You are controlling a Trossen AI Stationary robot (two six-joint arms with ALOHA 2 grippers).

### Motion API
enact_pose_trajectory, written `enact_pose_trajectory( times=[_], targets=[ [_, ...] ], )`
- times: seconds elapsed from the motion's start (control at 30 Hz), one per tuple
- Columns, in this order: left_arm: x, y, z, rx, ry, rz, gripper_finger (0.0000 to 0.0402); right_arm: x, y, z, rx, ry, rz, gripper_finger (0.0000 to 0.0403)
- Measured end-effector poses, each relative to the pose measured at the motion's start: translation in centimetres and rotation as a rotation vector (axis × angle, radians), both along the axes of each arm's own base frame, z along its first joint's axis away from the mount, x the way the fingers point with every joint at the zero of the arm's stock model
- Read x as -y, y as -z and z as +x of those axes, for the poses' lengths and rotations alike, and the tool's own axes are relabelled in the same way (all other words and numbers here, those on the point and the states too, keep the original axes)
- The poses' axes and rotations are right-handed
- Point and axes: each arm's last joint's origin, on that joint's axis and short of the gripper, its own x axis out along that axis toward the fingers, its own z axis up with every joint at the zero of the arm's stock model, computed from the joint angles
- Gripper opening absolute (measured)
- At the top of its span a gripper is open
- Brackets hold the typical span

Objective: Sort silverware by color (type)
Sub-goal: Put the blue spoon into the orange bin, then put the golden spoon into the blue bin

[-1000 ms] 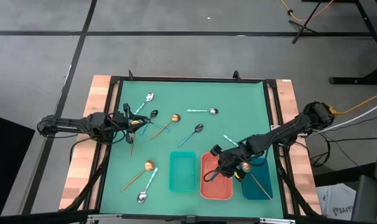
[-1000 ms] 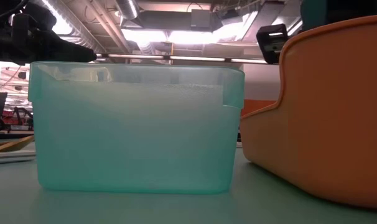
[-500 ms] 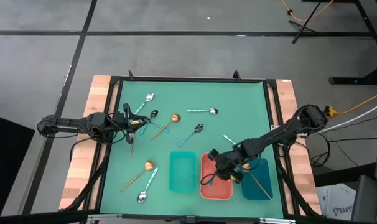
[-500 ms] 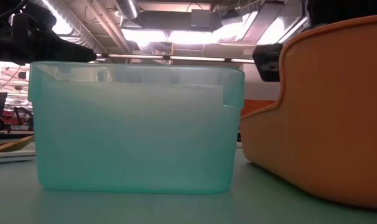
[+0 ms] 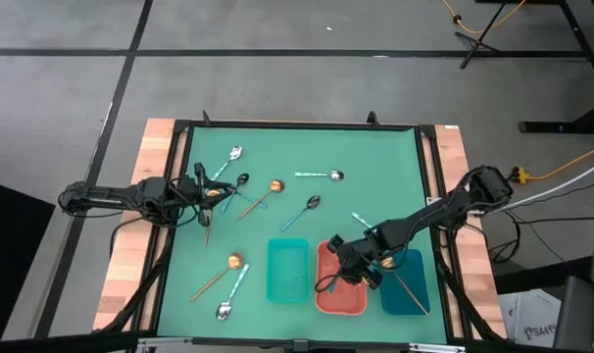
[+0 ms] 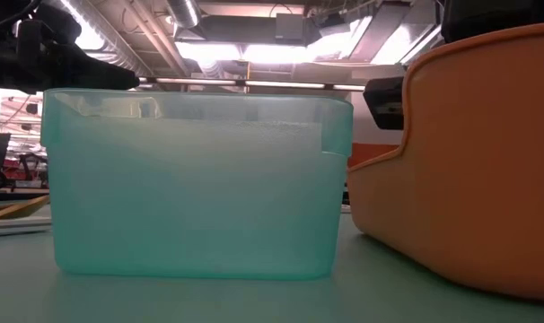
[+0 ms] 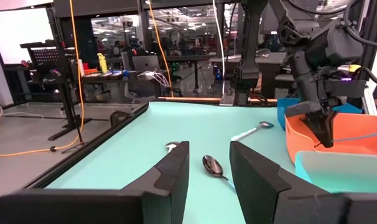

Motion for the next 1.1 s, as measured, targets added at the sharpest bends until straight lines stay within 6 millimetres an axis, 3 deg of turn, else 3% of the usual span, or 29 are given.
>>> enact_pose_trajectory(
  times=[0.7,1.1],
  targets=[
    [0.0,0.01,0.0,-0.001,0.0,0.0,0.011,0.0,0.0,0.0,-0.001,0.003,0.0,0.0008],
    [0.0,0.02,0.0,-0.001,0.0,0.0,0.011,0.0,0.0,0.0,0.0,0.003,0.0,0.011]
  ],
)
